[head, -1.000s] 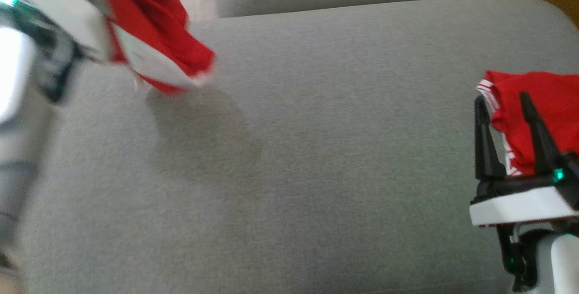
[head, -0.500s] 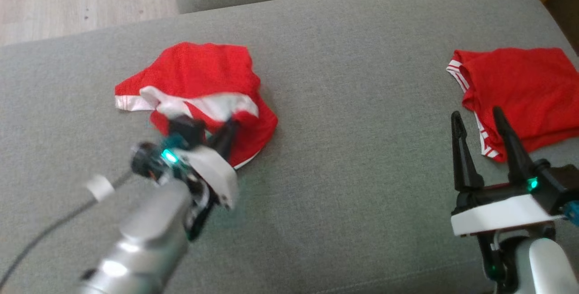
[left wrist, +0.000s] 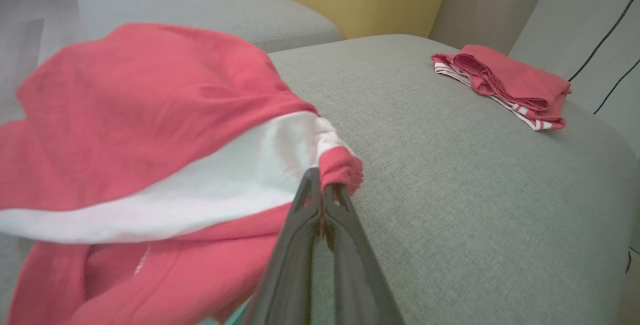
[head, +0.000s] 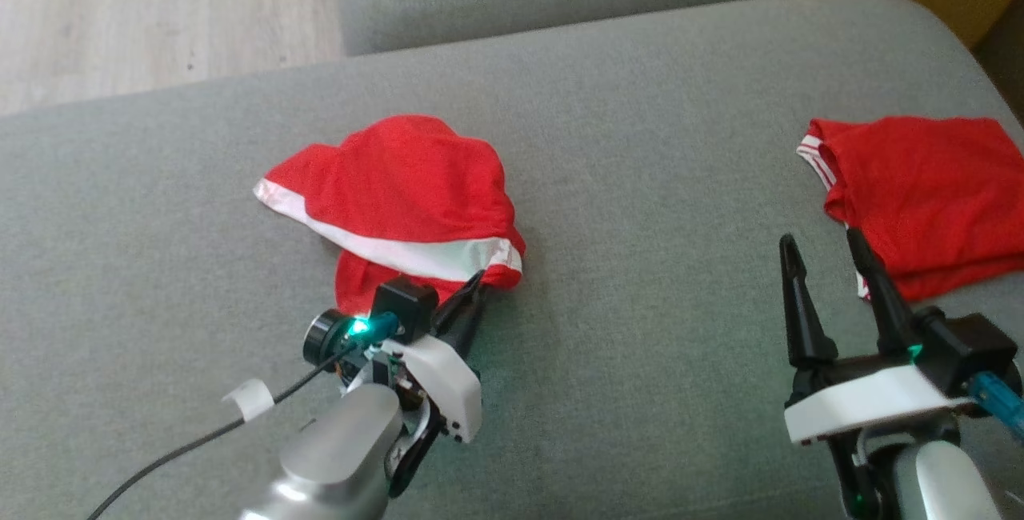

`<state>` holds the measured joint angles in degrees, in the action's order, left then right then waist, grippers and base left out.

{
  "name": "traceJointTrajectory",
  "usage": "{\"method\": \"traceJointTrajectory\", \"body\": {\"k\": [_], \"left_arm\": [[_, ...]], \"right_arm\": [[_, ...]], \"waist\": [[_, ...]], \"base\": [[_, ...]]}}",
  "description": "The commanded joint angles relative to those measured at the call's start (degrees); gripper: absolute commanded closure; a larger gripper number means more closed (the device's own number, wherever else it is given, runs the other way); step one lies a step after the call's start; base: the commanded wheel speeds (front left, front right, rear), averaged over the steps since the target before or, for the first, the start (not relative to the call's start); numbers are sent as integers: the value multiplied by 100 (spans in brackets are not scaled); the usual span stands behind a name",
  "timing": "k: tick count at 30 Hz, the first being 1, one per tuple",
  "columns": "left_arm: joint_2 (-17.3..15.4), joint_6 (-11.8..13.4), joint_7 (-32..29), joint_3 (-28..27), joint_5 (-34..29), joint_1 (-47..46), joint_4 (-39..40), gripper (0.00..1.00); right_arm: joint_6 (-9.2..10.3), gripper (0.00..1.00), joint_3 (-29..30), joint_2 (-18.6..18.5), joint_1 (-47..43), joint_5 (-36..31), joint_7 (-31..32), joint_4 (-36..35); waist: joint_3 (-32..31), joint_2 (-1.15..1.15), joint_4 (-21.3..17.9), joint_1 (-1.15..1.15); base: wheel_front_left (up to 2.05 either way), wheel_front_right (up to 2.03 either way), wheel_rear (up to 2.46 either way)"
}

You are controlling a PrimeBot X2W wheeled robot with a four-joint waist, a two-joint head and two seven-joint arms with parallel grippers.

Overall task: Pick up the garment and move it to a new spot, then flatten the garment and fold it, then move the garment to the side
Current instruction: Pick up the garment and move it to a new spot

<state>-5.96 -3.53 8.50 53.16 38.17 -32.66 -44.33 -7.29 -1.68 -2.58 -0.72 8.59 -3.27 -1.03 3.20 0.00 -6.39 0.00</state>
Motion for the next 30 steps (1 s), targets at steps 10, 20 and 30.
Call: {"method": "traceJointTrajectory", "body": {"k": [10, 20, 30], "left_arm": [[-255, 157, 306, -63, -150, 77, 541, 0], [-932, 783, 470, -625, 220, 888, 1649, 0], [-1714, 1694, 625, -1507, 539, 2392, 3009, 0]], "right_arm": [[-20, 0, -18, -30, -34, -15, -61, 3], [-20, 0, 47, -30, -254, 42, -144, 169], [-20, 0, -39, -30, -553, 181, -232, 359]], "waist": [[-548, 0, 324, 0], [-919, 0, 793, 0], [-1026, 0, 1050, 0]], "base": [[0, 0, 0], [0, 0, 0], [0, 0, 0]]}}
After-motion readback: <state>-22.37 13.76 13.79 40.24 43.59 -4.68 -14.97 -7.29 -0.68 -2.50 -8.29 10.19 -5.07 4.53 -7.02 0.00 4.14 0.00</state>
